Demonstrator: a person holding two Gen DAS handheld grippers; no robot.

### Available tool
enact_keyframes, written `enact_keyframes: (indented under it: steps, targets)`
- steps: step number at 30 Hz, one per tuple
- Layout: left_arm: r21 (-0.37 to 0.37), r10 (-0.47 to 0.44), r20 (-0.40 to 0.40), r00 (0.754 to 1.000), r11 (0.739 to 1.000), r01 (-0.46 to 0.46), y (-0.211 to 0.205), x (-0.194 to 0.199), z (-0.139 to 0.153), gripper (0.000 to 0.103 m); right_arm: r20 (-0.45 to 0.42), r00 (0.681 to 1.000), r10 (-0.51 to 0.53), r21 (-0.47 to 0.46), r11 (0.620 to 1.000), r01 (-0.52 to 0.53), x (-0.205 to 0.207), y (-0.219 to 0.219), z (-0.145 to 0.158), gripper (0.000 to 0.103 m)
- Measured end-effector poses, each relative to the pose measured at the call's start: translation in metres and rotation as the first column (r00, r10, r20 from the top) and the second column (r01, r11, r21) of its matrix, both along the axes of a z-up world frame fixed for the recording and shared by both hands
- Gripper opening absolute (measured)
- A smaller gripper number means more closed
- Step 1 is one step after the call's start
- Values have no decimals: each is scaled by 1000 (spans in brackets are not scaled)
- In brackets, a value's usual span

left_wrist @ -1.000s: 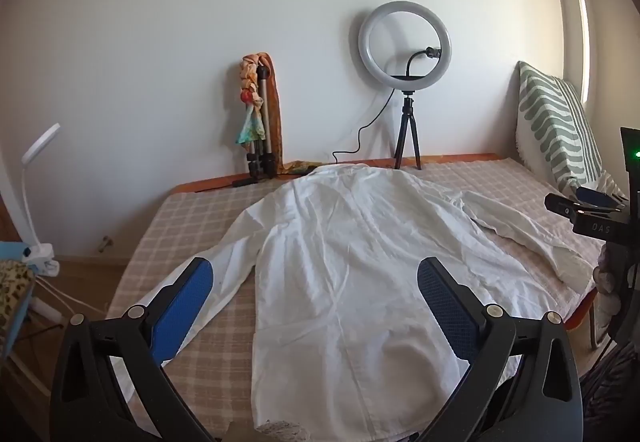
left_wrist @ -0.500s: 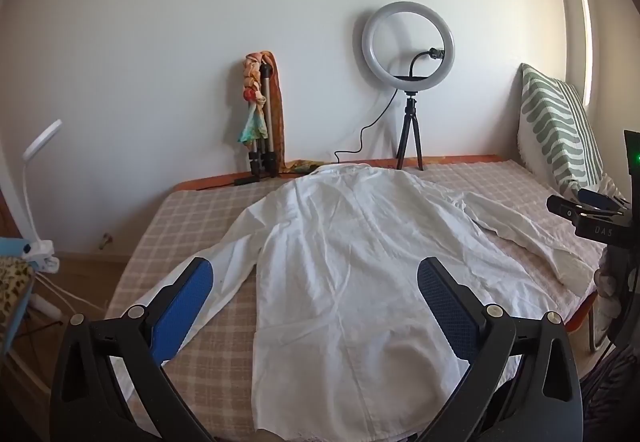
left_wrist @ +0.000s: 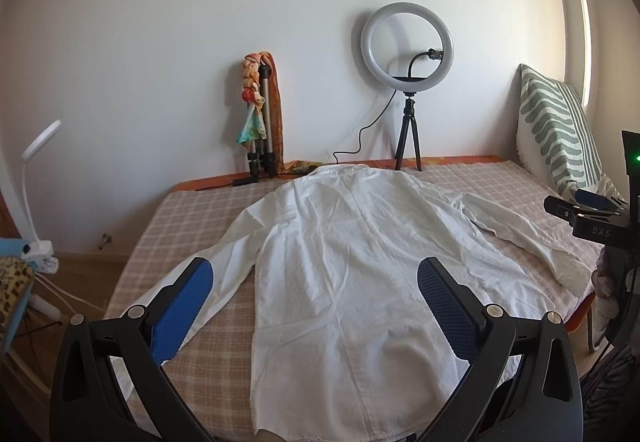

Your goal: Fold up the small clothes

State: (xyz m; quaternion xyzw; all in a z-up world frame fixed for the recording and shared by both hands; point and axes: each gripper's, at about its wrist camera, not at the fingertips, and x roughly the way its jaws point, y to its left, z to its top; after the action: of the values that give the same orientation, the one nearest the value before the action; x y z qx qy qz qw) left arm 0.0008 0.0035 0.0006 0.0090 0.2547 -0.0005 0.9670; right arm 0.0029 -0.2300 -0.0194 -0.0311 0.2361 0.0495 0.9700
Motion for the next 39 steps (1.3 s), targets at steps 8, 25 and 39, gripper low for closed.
enact_keyframes:
  steps: [8,25,39]
  targets:
    - [-1,-1,1,1000,1000,1,0,0,0,102,0,1000,1,1,1000,-1,0,0,0,103]
    - [-2,-1,1,1000,1000,1,0,0,0,102,-5,1000,9,11,1000,-9,1,3,1,103]
    - [-3,0,2,1000,1000,0,0,-1,1,102,-4,1000,8,11,1000,-8,1,3,2,103]
